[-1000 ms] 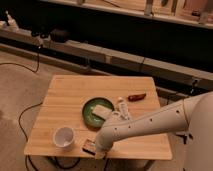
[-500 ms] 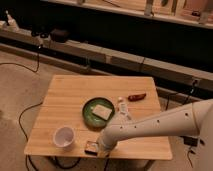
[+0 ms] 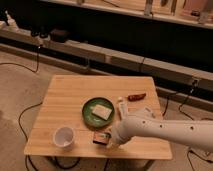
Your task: Place the eraser in the ceramic cup
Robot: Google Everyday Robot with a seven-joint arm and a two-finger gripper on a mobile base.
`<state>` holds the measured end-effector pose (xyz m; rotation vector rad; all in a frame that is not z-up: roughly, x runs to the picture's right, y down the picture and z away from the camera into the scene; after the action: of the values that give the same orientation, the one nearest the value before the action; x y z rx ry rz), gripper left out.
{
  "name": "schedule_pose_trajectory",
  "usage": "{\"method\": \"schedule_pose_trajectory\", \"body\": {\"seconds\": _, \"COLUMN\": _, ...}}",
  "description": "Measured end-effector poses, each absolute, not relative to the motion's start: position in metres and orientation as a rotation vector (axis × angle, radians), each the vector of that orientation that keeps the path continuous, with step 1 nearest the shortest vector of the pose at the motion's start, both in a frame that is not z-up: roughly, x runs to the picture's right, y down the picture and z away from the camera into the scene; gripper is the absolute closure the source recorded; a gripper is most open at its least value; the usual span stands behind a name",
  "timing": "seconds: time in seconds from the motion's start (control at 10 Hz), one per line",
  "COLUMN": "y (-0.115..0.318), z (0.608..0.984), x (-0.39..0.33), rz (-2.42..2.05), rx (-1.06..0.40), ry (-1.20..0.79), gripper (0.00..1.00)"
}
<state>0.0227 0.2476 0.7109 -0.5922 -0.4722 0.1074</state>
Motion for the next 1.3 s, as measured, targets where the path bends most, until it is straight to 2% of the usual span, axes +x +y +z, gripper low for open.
{"method": "schedule_pose_trajectory", "body": {"seconds": 0.3, "y": 0.208, "z": 0.698, "x": -0.005, "rz": -0.007, "rx": -0.608, "ry": -0.568, "gripper": 1.00}}
{"method": "schedule_pose_trajectory", "body": {"seconds": 0.7, "y": 0.135, "z": 0.677, "x": -0.046, "rz": -0.166, "rx": -0.530, "ry": -0.597, "gripper": 1.00}}
{"method": "schedule_pose_trajectory", "body": {"seconds": 1.2, "y": 0.141, "z": 0.657, "x": -0.141, "rz": -0.444, "rx": -0.630, "ry": -0.722, "gripper": 1.00}}
{"method": "schedule_pose_trajectory", "body": {"seconds": 1.3, "y": 0.143, "z": 0.657, "x": -0.154, "rz": -0.482, "rx": -0.647, "ry": -0.733, "gripper": 0.96}}
